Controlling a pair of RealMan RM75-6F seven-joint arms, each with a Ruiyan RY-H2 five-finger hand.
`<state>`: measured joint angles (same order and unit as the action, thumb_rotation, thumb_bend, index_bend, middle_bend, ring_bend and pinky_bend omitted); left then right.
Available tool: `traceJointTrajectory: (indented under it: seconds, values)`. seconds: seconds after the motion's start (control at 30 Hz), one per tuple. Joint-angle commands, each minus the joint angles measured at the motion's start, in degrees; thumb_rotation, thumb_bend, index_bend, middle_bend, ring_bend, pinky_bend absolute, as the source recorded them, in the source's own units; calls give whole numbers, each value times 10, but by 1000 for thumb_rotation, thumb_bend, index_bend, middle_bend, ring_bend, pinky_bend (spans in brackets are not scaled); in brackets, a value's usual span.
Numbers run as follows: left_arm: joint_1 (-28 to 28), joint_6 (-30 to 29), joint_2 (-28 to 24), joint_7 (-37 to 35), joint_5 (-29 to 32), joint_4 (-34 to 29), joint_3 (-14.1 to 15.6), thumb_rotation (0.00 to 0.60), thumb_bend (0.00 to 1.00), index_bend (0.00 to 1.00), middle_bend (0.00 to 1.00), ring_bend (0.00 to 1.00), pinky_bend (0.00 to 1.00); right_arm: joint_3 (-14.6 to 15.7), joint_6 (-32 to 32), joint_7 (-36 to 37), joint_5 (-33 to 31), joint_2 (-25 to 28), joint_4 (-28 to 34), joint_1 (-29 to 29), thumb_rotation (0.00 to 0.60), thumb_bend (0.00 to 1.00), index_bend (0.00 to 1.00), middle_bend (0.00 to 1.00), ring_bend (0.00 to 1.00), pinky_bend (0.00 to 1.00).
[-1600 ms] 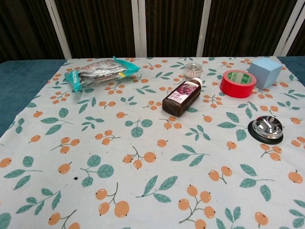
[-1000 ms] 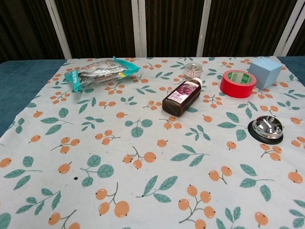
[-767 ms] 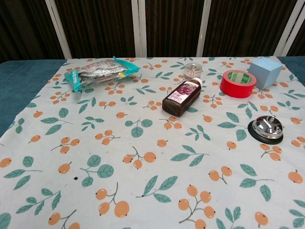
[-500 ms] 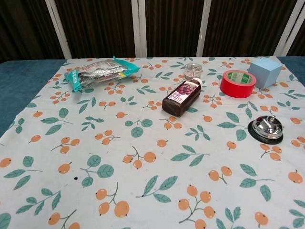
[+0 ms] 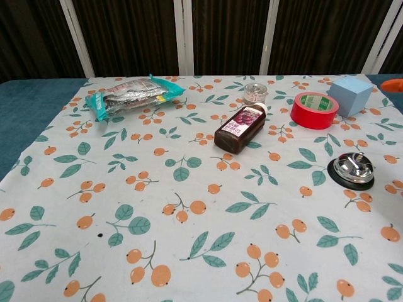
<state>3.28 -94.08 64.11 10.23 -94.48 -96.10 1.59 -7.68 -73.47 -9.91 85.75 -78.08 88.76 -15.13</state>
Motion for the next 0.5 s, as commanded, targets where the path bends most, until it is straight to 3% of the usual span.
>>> traceJointTrajectory:
  seconds: [0.03, 0.5]
  values:
    - [1, -2, -1, -2, 3, 0, -1, 600, 295, 102, 0, 0, 90, -7, 25, -16, -21, -23, -14, -18, 600, 1000, 48, 0, 0, 0]
    - [2, 5, -7, -4, 19, -8, -4, 600, 295, 101, 0, 0, 90, -14, 77, 3, -59, -104, -120, -58, 600, 1000, 38, 0, 0, 0]
